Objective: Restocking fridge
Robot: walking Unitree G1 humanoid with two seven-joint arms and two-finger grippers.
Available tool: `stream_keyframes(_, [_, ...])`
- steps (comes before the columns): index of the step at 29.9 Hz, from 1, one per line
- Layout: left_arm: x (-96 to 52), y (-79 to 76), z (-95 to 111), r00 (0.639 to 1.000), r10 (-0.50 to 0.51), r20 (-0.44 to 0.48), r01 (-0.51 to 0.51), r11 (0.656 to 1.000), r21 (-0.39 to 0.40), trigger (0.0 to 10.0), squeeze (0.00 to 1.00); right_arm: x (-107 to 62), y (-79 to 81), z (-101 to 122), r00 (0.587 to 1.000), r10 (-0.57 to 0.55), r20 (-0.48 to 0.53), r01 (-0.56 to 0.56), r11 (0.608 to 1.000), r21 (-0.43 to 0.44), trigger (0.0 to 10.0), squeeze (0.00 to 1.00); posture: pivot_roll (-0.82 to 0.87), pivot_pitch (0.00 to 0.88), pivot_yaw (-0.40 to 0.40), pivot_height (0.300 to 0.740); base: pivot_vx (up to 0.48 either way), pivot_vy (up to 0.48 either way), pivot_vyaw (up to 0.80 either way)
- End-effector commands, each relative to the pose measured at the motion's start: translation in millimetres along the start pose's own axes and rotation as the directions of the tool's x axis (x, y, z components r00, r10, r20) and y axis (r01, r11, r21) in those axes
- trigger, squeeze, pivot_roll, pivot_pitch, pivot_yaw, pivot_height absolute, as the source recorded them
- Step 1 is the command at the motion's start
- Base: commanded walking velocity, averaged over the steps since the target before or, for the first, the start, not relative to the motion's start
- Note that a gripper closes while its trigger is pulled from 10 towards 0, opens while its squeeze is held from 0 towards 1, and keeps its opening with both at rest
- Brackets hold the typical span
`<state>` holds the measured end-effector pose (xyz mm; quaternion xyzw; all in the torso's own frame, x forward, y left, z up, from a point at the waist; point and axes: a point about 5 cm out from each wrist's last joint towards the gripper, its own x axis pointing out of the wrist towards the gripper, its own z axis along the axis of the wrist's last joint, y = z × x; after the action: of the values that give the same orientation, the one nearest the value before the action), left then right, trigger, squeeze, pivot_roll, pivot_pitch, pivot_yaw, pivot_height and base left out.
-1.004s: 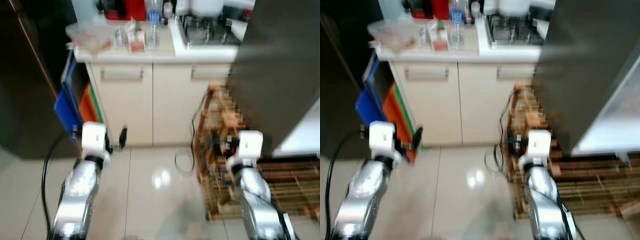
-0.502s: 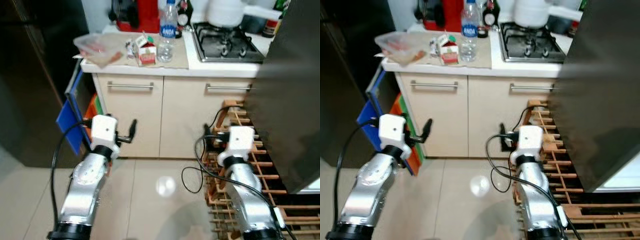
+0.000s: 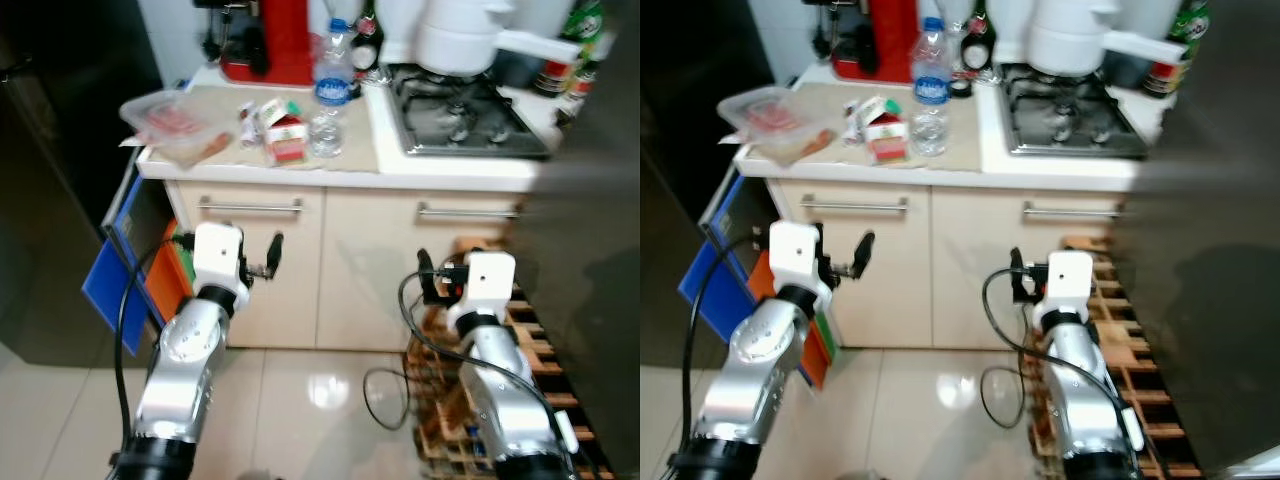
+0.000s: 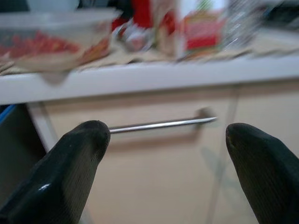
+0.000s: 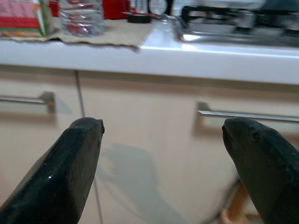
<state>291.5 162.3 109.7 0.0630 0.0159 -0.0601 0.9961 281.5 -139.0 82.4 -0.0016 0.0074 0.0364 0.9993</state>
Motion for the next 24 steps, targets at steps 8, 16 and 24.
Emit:
stream_keyframes(8, [6.5,-11.3,3.3,0.999,-0.041,0.006,0.041,0.999,-0.006,10.0,0.00,3.5,-15.9,-3.8,0.998,-0.053,-0.029,0.053,0.999,-0.013,10.0,0.07,-0.02,0.000,0.009,0.730,0.000,0.300,0.00])
stream_keyframes(16, [13.2,-12.9,-0.4,0.998,-0.046,-0.035,0.046,0.999,0.011,10.0,0.00,19.9,-15.9,11.5,0.997,-0.076,0.034,0.077,0.997,-0.007,10.0,0.08,-0.03,0.000,0.027,0.730,0.000,0.397,0.00])
stream_keyframes(24, [15.6,-23.6,8.1,0.993,-0.114,0.024,0.113,0.993,0.034,10.0,0.00,39.2,-19.9,29.1,0.993,-0.089,0.073,0.090,0.996,-0.001,10.0,0.06,-0.03,0.000,0.020,0.730,0.180,0.000,0.00])
